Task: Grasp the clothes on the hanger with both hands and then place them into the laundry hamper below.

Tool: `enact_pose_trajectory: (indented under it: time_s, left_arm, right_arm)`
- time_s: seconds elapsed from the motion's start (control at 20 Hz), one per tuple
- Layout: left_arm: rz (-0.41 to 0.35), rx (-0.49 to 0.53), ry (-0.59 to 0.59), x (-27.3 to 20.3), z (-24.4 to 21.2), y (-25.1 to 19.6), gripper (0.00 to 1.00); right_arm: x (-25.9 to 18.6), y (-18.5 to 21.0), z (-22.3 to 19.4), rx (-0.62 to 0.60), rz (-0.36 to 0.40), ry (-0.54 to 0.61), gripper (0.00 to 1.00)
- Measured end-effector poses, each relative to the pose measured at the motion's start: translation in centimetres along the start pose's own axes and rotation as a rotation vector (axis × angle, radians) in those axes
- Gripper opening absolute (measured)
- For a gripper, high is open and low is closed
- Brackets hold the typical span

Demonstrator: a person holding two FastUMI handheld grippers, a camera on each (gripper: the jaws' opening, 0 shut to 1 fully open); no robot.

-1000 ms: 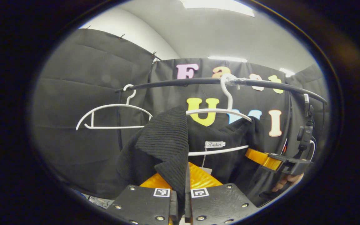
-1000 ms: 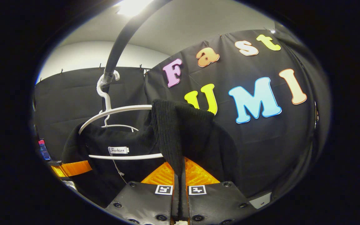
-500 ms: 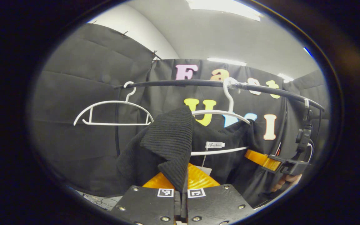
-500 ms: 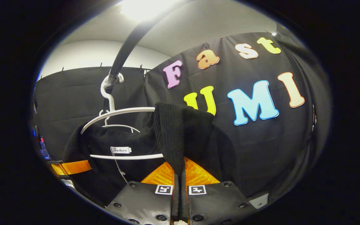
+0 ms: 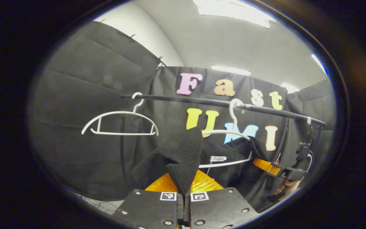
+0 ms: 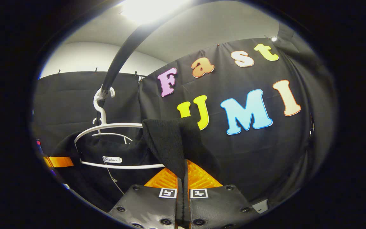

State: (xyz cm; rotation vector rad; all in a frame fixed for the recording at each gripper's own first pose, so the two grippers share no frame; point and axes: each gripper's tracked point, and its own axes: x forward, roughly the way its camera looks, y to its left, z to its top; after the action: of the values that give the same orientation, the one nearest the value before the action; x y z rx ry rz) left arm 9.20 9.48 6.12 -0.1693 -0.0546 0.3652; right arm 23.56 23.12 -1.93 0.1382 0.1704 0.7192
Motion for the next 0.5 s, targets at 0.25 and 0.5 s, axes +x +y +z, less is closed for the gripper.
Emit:
enact_pose_trajectory:
  time_s: [0.25,0.5]
  left_arm:
    - [0.033,0.046,-0.02,-0.5,1.7,2.3,0.01]
    - [0.049,0.098,-0.035,-0.4,3.4,4.1,0.01]
  right_arm:
    - [0.6,-2.1,1.5,-0.012,-0.067,-0.049,0.0]
    - [1.6,-3.5,2.8,-0.032,-0.112,-0.098,0.0]
